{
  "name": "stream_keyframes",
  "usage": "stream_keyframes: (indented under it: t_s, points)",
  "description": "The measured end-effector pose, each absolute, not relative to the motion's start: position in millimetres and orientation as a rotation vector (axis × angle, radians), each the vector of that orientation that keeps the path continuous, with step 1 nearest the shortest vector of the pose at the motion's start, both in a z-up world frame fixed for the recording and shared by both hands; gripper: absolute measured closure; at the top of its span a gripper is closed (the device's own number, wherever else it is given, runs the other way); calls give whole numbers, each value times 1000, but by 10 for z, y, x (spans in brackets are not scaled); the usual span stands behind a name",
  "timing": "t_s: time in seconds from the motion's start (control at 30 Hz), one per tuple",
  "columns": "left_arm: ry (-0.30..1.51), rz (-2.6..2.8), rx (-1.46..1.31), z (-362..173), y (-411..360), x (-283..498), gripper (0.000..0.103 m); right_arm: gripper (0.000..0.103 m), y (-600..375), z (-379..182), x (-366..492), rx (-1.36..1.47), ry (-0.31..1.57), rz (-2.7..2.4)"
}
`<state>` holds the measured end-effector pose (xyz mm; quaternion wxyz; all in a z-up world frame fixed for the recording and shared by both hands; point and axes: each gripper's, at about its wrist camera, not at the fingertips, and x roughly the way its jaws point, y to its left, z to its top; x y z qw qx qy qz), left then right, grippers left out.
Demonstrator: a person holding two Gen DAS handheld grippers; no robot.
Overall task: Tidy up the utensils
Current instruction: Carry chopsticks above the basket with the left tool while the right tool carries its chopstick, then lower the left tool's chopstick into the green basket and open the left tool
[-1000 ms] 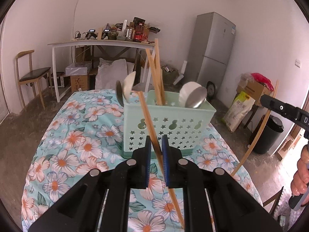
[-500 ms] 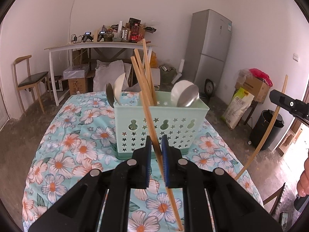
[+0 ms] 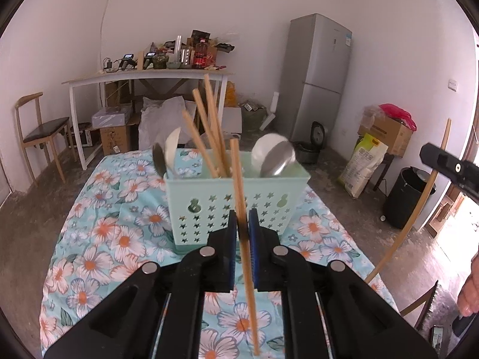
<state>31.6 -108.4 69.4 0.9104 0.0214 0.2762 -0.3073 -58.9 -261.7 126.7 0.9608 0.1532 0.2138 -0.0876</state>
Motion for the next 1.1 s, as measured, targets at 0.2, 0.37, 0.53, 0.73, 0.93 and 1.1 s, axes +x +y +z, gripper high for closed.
stream_keyframes:
  t_s: [0.2,0.37,0.53,0.73,0.93,1.1]
  points:
    - [548,-692,35,944,-1143,331,97,99,-2666,1258,-655,365,430,-187]
    - [528,-764,-25,1292,-1110,418,97,99,-2701,1274,-685,390,420,-195]
    - [470,-811,-115,1743,-1059,609,97,99,-2767,1280,-697,414,402,-193]
    - [365,-778,-184,2200,-1119,923,97,99,-2859,1211,-670,448,404,-180]
    - [300,-684,-146,2260,-1300,1189,97,99,-2962,1166,-630,476,412,-175]
    - [345,-635,-128,2025,-1437,1436,97,99,-3027,1136,-608,486,424,-184]
